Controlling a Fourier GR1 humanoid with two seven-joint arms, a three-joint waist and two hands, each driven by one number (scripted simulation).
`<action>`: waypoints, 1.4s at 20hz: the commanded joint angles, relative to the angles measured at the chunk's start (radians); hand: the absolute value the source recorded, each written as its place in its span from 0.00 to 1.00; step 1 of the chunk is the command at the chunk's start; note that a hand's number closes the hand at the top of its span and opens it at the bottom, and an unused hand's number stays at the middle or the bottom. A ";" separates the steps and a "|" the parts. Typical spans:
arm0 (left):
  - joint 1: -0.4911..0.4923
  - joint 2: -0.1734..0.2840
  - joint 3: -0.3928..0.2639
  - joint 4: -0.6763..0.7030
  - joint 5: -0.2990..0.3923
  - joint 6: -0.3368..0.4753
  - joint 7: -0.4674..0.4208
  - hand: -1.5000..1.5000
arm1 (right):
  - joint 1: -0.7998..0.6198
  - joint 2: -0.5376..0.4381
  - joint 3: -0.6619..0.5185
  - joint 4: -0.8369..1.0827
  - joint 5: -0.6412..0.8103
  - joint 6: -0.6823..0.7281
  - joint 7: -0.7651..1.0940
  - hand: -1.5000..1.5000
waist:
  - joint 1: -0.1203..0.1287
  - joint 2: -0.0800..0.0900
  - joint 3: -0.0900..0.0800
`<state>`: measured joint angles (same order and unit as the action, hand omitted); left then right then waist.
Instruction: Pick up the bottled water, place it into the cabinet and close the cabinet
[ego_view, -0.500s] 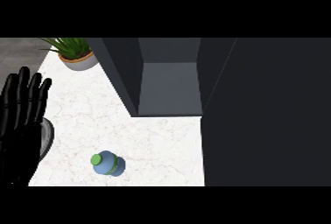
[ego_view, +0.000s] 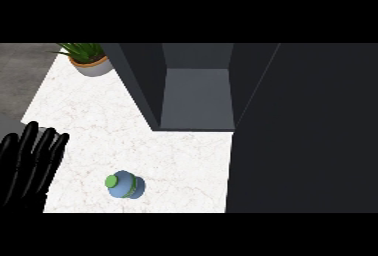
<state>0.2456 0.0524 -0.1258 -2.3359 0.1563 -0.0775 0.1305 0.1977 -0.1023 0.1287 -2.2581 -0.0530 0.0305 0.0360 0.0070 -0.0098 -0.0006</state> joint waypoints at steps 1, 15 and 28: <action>0.185 -0.036 -0.089 -0.166 0.100 -0.007 0.081 0.00 | 0.045 -0.017 0.041 -0.079 -0.054 0.038 0.084 0.00 | 0.011 0.000 0.000; 0.349 -0.002 -0.205 -0.393 0.046 0.055 0.189 0.00 | 0.026 -0.008 0.128 -0.309 -0.004 -0.039 0.327 0.00 | 0.015 0.000 0.001; 0.312 -0.011 -0.306 -0.307 -0.106 0.121 0.174 0.00 | -0.021 -0.004 0.244 -0.362 0.076 -0.096 0.431 0.00 | -0.005 0.004 0.000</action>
<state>0.5642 0.0442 -0.4076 -2.4948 0.0916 0.0184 0.2803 0.1712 -0.0908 0.3457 -2.4898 -0.0233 -0.0539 0.3820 0.0084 -0.0073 -0.0001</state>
